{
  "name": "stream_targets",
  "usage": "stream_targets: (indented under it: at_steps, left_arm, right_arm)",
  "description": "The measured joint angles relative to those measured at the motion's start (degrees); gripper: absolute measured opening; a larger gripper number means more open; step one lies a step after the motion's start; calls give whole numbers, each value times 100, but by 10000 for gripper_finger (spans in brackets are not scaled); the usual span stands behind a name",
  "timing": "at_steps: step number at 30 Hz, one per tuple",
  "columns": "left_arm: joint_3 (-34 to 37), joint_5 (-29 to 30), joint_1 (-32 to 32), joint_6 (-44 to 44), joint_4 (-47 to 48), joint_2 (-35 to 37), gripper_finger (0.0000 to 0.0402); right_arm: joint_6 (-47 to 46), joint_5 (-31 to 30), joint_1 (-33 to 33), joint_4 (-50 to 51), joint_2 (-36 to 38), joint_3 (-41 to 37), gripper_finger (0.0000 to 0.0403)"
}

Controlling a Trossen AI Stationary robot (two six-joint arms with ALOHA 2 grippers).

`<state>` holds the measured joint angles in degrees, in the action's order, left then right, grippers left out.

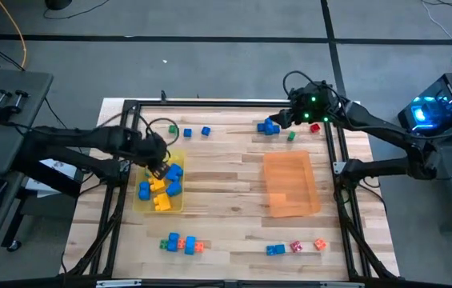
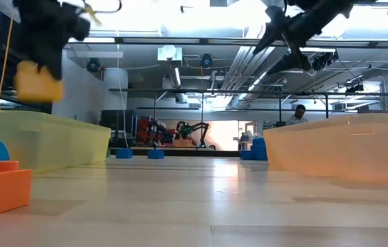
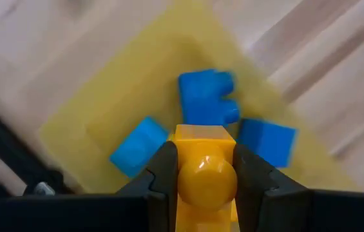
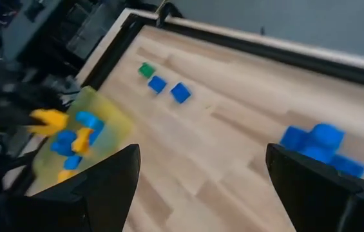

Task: Sort blocks by size
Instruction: Put the large yellow game piece into the yellow bin, then put the large blue game piece into the yellow bin

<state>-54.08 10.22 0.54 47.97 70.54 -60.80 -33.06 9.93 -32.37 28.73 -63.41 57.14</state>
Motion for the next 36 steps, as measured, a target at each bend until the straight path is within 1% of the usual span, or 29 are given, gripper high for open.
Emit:
stream_targets:
  at_steps: [2, 4, 8, 10, 12, 14, 18, 22, 25, 28, 32, 34, 36]
  left_arm:
    - [280, -16, 4, 30, -129, -1, 80]
    - [516, -189, 4, -126, -347, -6, 117]
    - [771, -686, 68, -472, -735, -4, 208]
    - [830, -908, 112, -658, -942, -4, 245]
    - [830, -978, 175, -789, -1074, -3, 273]
    - [810, -954, 259, -869, -1322, 1, 292]
    - [808, -923, 500, -971, -2430, 44, 302]
    - [806, -910, 756, -1311, -4317, 38, 302]
    - [795, -1005, 923, -1566, -5895, 4, 302]
    - [797, -1019, 1048, -1541, -6990, 2, 302]
    - [797, -1015, 1096, -1427, -7696, 1, 302]
    - [797, -977, 1108, -1311, -7785, 3, 302]
    - [797, -951, 1108, -1153, -7737, 2, 302]
  right_arm:
    - [-202, 0, 184, -3, 0, 0, 330]
    - [-303, -16, 370, -29, 0, 0, 330]
    - [-383, -158, 728, -39, 0, 0, 330]
    - [-711, -286, 901, -37, 2, 0, 330]
    - [-1104, -404, 1063, -34, 1, 0, 330]
    - [-1517, -633, 1238, 1, -3, 0, 330]
    - [-2171, -1335, 1454, 421, -248, 0, 330]
    - [-2395, -1883, 1338, 624, -888, 0, 330]
    - [-2121, -2011, 1116, 489, -1615, 14, 330]
    - [-1650, -2270, 847, 666, -2376, 232, 330]
    - [-1112, -2682, 602, 976, -3171, 672, 330]
    - [-830, -2911, 539, 1008, -3438, 892, 330]
    - [-689, -3000, 457, 1056, -3666, 1050, 330]
